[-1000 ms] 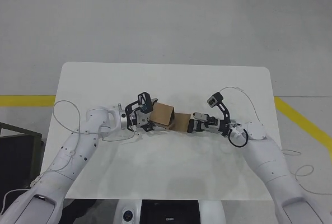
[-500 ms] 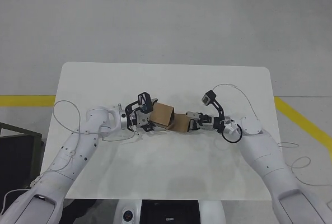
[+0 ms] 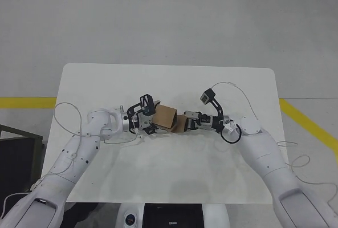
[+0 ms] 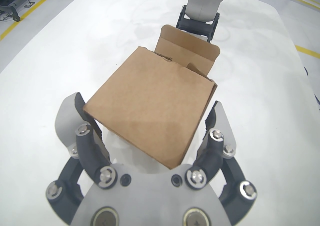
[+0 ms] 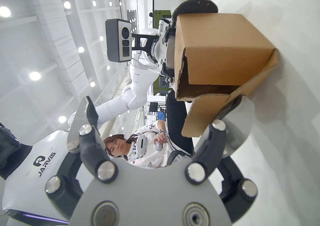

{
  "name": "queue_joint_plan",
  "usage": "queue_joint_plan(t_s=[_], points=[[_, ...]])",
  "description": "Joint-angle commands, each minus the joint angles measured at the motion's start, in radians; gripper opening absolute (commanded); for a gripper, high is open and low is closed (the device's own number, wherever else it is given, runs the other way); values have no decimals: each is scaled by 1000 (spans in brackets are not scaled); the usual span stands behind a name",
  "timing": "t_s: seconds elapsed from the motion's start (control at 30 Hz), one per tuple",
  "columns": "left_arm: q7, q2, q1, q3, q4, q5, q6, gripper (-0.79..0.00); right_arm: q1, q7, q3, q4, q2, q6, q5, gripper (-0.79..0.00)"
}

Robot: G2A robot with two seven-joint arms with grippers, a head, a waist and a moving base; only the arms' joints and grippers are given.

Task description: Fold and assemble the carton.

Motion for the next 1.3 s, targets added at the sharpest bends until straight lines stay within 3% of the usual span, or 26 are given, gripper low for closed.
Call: queue_joint_plan(t_s=[0.0, 0.73, 0.8, 0.83, 1.0, 1.27], points=[[1, 0, 0, 0, 0, 1, 0, 0, 4, 0, -7, 0, -4, -1, 2, 0], [1, -3, 1, 2, 6, 7, -2, 0, 51, -22, -41, 59, -40, -46, -25, 0], [0, -3, 1, 1, 6, 8, -2, 0, 50, -20, -39, 57, -38, -36, -33, -139], [0, -3, 2, 1, 5, 9, -2, 0, 49, -20, -38, 56, -38, -34, -37, -145], [0, -3, 3, 0, 4, 10, -2, 0, 42, -24, -31, 46, -35, -24, -51, -357], [1, -2, 6, -4, 3, 11, -2, 0, 36, -45, -28, 42, -30, 18, -98, -363]])
